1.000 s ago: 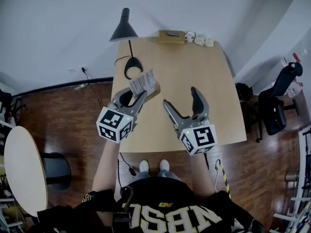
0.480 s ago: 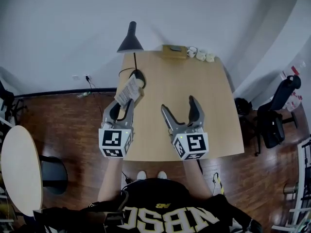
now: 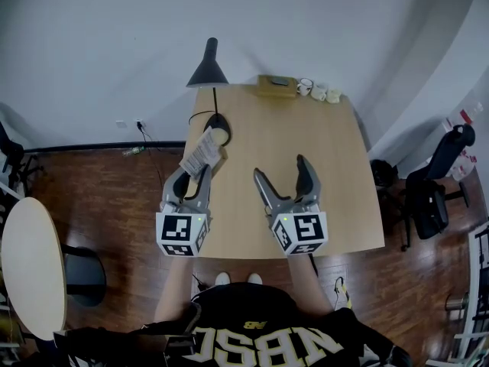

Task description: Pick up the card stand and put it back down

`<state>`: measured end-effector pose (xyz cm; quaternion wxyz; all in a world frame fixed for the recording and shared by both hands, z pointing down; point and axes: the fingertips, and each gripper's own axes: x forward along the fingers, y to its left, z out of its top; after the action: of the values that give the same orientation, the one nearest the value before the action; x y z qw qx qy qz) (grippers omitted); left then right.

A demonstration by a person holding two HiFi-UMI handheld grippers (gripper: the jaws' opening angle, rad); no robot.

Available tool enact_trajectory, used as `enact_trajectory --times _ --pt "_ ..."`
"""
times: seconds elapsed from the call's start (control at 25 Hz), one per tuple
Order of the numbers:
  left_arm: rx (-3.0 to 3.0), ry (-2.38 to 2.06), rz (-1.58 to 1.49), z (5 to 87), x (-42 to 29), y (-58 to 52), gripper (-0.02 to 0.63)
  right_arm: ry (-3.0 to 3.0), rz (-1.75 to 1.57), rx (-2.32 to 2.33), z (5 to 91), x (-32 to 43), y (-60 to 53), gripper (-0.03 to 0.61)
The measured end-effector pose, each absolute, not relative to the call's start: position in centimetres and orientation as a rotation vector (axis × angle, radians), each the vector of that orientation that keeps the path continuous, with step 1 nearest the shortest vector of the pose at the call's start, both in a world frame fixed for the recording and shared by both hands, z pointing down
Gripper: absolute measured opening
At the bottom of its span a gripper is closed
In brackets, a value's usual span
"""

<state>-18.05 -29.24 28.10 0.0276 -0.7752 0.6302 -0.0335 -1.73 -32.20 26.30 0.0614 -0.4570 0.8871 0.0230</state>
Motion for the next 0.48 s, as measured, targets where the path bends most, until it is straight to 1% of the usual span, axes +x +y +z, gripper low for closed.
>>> enact_trajectory --times 0.48 --pt "-2.502 1.937 -0.174 32.3 -19.2 -30.1 0.114 2.692 0.005 -1.422 28.4 -1.2 -32.6 0.436"
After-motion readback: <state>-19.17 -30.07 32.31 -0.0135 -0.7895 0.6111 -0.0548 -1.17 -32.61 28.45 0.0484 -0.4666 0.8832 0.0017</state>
